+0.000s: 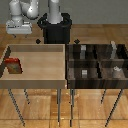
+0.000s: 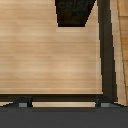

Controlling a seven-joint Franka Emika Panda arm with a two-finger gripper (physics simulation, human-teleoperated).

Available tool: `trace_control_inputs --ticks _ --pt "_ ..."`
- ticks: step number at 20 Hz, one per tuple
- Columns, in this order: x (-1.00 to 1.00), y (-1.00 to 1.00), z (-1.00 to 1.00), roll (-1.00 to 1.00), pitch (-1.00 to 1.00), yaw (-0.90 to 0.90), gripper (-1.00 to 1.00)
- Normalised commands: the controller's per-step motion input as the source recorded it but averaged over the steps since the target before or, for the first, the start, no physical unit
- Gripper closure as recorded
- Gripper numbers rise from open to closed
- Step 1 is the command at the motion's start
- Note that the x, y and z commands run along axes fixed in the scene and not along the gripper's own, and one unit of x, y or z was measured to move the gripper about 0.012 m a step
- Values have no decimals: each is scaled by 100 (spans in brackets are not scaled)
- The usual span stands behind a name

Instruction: Place the box of cereal into the appropriate compartment.

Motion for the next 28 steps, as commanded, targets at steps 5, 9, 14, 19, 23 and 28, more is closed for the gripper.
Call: trace_control_inputs --ticks 5,9,14,19,23,28 --pt "0 -80 -7 0 0 0 -100" --pt "0 0 -75 0 0 0 -100" --pt "20 0 -60 0 0 0 -100" --pt "0 0 60 0 0 0 -100" --pt "0 0 100 0 0 0 -100" --pt "40 0 40 0 0 0 -100"
